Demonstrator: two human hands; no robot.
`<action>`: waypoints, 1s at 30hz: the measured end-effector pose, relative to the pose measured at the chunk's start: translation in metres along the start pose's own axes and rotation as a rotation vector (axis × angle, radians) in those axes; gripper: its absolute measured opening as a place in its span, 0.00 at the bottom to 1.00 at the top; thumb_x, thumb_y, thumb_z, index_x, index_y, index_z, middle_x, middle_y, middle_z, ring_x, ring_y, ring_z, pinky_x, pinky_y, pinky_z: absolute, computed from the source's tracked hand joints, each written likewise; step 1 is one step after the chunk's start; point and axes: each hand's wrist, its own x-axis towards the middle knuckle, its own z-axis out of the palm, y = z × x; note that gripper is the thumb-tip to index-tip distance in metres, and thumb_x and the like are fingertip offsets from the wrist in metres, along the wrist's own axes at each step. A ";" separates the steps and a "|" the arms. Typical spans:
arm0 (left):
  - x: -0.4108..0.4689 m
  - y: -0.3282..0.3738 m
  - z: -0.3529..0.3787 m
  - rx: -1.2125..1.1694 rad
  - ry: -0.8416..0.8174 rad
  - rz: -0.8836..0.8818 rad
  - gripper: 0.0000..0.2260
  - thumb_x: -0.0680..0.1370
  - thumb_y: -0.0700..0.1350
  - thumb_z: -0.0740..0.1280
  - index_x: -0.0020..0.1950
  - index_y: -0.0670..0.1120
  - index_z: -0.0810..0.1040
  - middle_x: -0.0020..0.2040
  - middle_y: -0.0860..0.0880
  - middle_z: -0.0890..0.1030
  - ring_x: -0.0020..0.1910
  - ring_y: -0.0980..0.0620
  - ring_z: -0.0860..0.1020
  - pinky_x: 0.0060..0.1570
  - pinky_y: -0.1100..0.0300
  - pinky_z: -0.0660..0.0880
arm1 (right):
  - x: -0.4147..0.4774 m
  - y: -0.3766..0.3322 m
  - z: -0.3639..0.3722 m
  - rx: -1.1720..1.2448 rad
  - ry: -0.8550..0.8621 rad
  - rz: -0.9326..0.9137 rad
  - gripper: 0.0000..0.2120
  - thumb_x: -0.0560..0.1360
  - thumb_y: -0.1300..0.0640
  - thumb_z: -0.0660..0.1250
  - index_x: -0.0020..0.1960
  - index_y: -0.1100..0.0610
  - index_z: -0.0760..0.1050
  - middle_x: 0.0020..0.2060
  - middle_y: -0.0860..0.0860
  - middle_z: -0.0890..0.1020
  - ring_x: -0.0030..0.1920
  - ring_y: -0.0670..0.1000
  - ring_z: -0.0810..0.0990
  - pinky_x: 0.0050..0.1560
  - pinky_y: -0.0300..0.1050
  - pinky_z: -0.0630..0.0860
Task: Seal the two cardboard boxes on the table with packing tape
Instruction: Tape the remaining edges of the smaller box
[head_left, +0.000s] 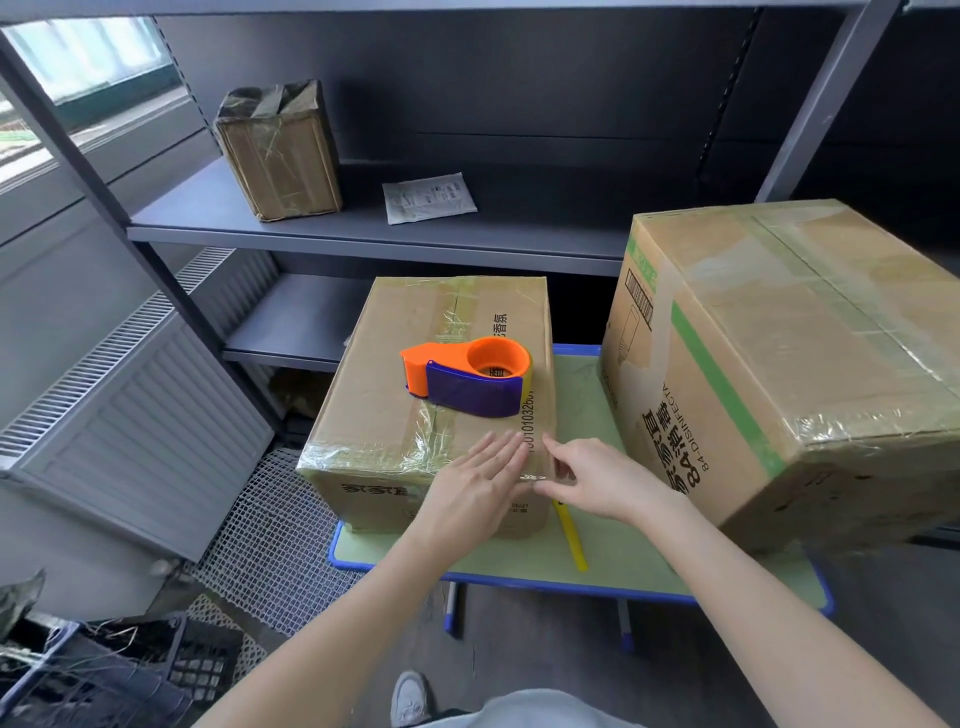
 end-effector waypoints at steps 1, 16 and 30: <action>-0.004 -0.005 -0.001 0.007 0.003 -0.012 0.20 0.72 0.45 0.73 0.58 0.34 0.79 0.58 0.41 0.80 0.58 0.45 0.78 0.58 0.49 0.75 | 0.000 -0.002 0.001 -0.051 0.023 0.007 0.36 0.75 0.37 0.59 0.76 0.54 0.55 0.57 0.53 0.77 0.57 0.53 0.75 0.49 0.43 0.70; -0.009 -0.026 -0.005 -0.063 0.019 0.059 0.20 0.66 0.44 0.78 0.54 0.36 0.81 0.54 0.41 0.82 0.54 0.45 0.80 0.50 0.49 0.79 | 0.006 -0.024 -0.002 -0.369 0.161 0.035 0.30 0.74 0.36 0.59 0.67 0.54 0.69 0.52 0.52 0.78 0.53 0.52 0.77 0.42 0.42 0.69; -0.055 -0.080 -0.027 -0.009 0.037 -0.063 0.20 0.71 0.46 0.74 0.60 0.39 0.79 0.59 0.44 0.80 0.59 0.47 0.78 0.58 0.48 0.76 | 0.029 -0.065 0.020 -0.184 0.161 -0.126 0.29 0.74 0.39 0.62 0.73 0.44 0.61 0.42 0.47 0.67 0.46 0.48 0.69 0.42 0.42 0.65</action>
